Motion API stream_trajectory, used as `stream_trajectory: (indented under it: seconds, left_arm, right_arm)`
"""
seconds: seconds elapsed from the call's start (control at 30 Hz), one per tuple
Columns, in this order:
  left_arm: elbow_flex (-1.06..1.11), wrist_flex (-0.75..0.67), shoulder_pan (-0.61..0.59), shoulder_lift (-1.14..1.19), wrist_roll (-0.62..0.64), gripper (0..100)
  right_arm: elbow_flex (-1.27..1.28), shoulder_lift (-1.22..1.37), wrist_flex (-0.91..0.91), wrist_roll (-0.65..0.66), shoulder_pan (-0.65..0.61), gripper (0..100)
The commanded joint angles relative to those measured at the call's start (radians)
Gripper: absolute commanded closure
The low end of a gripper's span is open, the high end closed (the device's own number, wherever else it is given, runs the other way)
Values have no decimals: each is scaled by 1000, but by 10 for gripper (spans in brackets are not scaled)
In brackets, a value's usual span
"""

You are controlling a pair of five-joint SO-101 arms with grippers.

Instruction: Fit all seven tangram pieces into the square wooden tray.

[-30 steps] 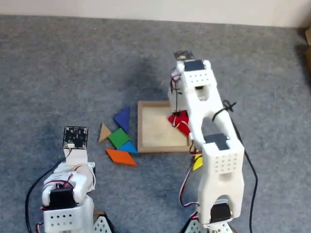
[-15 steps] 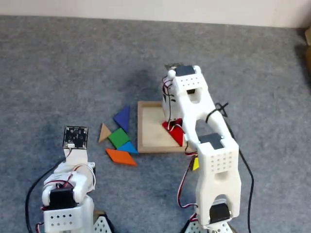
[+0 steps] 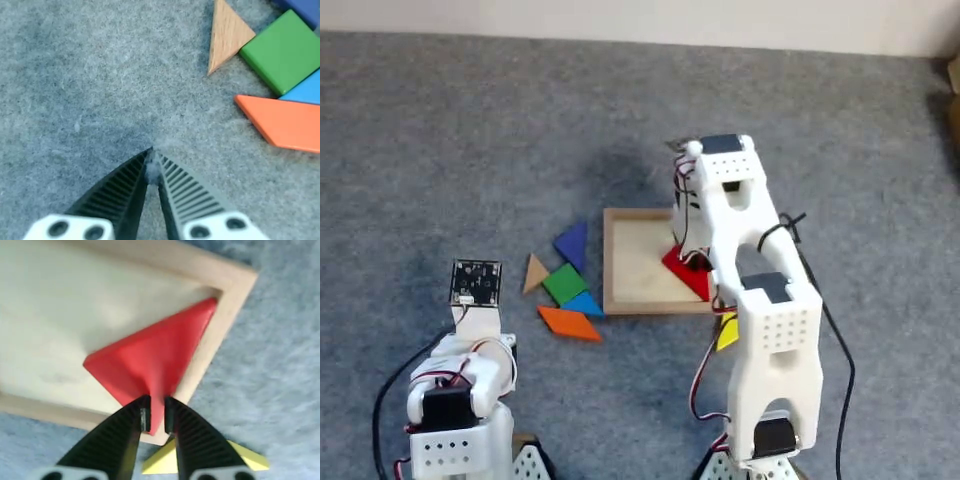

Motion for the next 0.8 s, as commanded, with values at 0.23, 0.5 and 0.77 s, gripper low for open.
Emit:
stream_trajectory:
  seconds: [0.23,0.5,0.77]
  left_arm:
    - [19,0,15,-12,-5,995]
    - [19,0,15,-12,-5,995]
    - [19,0,15,-12,-5,995]
  right_arm:
    - [-1,-216,12,38,15,936]
    - [99,-423,50,14,16,967]
    - [274,-615,44,-227,99,972]
